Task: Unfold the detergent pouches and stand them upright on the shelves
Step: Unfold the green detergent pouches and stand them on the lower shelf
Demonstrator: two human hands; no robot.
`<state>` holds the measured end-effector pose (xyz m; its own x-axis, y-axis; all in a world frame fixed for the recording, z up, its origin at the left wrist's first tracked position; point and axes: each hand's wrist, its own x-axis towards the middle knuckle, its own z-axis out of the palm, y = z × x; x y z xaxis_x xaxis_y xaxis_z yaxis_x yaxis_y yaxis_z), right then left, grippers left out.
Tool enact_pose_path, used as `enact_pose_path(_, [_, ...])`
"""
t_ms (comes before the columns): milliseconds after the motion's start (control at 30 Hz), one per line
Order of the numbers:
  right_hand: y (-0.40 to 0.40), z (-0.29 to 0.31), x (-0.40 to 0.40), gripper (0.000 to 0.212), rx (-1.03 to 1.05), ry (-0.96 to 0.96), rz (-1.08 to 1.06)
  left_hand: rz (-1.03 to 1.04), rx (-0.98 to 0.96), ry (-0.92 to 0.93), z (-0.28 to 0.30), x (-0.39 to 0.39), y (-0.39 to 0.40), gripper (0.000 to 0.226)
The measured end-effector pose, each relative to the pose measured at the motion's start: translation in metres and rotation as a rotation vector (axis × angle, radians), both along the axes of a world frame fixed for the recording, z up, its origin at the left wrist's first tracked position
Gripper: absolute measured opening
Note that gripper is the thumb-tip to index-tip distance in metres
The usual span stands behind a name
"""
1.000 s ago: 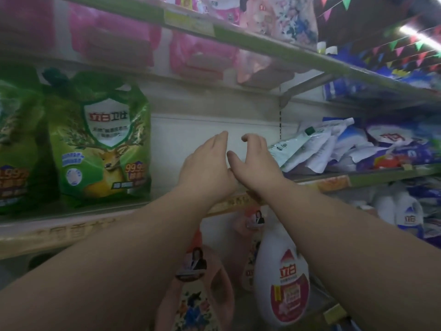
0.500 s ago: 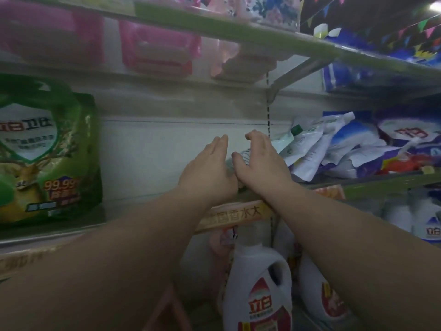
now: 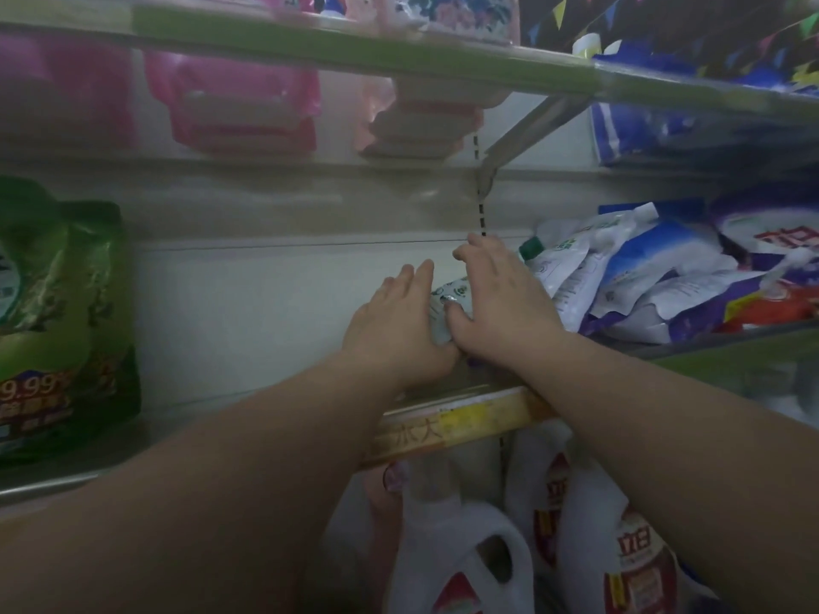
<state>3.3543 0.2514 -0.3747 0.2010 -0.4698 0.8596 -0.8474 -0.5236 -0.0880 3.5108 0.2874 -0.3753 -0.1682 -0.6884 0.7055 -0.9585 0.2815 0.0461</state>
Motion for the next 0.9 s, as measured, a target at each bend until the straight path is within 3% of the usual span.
enact_pose_path(167, [-0.008,-0.004,-0.003,0.062,0.061,0.046,-0.005,0.056,0.161,0.017,0.000,-0.004,-0.015,0.103])
enact_pose_path(300, [-0.011,-0.004,0.000,0.072,0.066,0.130,-0.044,0.047,0.225,0.038,-0.001,-0.003,-0.016,0.088])
enact_pose_path(533, [-0.020,-0.011,-0.004,0.061,0.002,0.056,0.019,0.002,0.345,0.147,0.002,0.003,-0.021,0.084])
enact_pose_path(733, [-0.020,-0.012,-0.005,0.051,0.005,0.012,0.093,-0.012,0.316,0.223,-0.001,0.004,-0.025,0.079])
enact_pose_path(900, [-0.020,-0.006,-0.001,0.057,0.012,0.060,0.052,-0.035,0.302,0.290,-0.002,0.004,-0.026,0.077])
